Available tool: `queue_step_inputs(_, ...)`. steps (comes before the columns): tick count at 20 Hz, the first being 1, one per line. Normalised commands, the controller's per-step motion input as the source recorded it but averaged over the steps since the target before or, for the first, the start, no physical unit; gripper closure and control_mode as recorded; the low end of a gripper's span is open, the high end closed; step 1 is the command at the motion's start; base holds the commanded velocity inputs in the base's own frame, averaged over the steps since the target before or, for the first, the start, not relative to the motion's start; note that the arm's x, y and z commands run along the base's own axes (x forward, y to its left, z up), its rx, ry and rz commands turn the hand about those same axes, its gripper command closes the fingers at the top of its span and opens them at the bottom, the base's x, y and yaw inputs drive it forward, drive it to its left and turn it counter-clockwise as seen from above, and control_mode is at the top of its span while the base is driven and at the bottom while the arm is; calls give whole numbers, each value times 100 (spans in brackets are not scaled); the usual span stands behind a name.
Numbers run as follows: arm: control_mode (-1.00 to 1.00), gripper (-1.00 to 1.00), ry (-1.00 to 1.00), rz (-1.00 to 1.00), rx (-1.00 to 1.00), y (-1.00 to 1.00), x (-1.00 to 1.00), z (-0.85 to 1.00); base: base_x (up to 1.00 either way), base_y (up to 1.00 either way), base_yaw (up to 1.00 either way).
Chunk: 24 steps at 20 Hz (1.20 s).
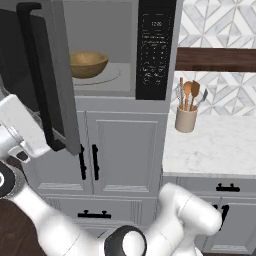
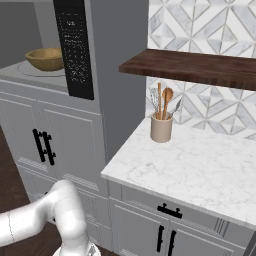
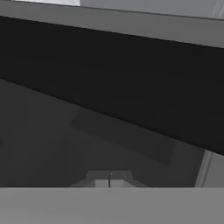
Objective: Open the microwave, place the bowl with waffle inside the microwave, then close the microwave door and turn it on.
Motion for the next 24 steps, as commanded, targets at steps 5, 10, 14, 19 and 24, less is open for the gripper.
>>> queue_step_inputs(5, -100, 100, 11, 20, 37, -100, 36, 40, 0, 0, 0)
queue_step_inputs(10, -100, 100, 27, 14, 36, -100, 86, 43, 0, 0, 0)
queue_step_inputs(14, -100, 100, 23, 14, 38, -100, 87, 42, 0, 0, 0)
queue_step_inputs(19, -100, 100, 18, 16, 37, -100, 93, 23, 0, 0, 0)
queue_step_inputs(24, -100, 100, 2, 22, 18, -93, 100, -12, 0, 0, 0)
